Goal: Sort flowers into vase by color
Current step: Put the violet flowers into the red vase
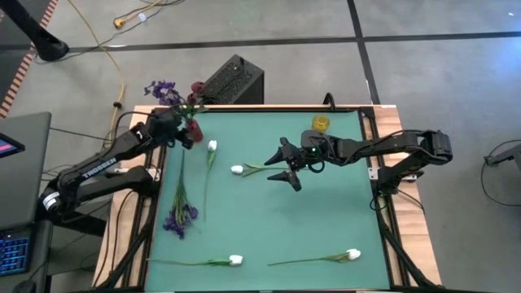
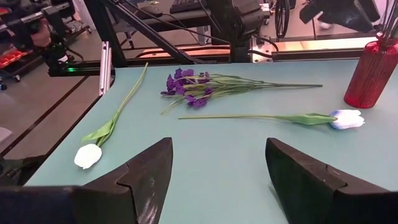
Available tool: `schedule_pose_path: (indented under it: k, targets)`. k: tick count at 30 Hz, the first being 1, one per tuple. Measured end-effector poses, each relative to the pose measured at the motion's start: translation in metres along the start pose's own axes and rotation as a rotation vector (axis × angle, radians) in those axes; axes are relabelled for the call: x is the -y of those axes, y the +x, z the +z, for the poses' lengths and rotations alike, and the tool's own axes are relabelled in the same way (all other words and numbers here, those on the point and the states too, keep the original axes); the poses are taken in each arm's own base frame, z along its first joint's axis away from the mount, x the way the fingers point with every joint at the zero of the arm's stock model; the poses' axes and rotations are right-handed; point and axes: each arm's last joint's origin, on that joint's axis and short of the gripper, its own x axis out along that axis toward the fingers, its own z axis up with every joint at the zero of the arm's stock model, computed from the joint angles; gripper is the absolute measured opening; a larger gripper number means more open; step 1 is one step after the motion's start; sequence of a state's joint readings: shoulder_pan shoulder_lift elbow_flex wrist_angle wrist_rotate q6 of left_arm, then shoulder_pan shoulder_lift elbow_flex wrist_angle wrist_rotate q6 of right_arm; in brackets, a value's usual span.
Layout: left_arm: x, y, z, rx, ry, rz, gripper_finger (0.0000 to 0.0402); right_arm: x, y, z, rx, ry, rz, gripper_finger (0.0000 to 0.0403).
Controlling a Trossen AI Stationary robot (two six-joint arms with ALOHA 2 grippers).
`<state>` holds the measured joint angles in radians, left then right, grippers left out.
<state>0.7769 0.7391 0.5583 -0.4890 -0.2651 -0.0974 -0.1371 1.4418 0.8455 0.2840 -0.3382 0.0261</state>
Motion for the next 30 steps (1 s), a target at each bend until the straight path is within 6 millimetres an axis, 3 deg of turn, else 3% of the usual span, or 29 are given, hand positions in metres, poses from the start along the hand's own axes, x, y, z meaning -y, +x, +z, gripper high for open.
schedule_pose_path:
  k: [9,13,21,30]
  targets:
    - [-0.003,-0.023,0.014,-0.104,0.057,-0.056,0.0183,0.000,0.000,0.000,0.000,0.000,0.000,0.0283]
    - [0.000,-0.032,0.015,-0.166,0.043,-0.199,0.0183,-0.003,0.001,0.000,-0.003,-0.001,0.009,0.0283]
    - [0.014,-0.044,0.003,-0.357,-0.026,-0.481,0.0183,-0.012,0.004,-0.002,-0.016,-0.007,0.037,0.0283]
    - [0.032,-0.056,-0.017,-0.561,-0.040,-0.515,0.0183,-0.014,0.004,-0.002,-0.023,-0.007,0.045,0.0283]
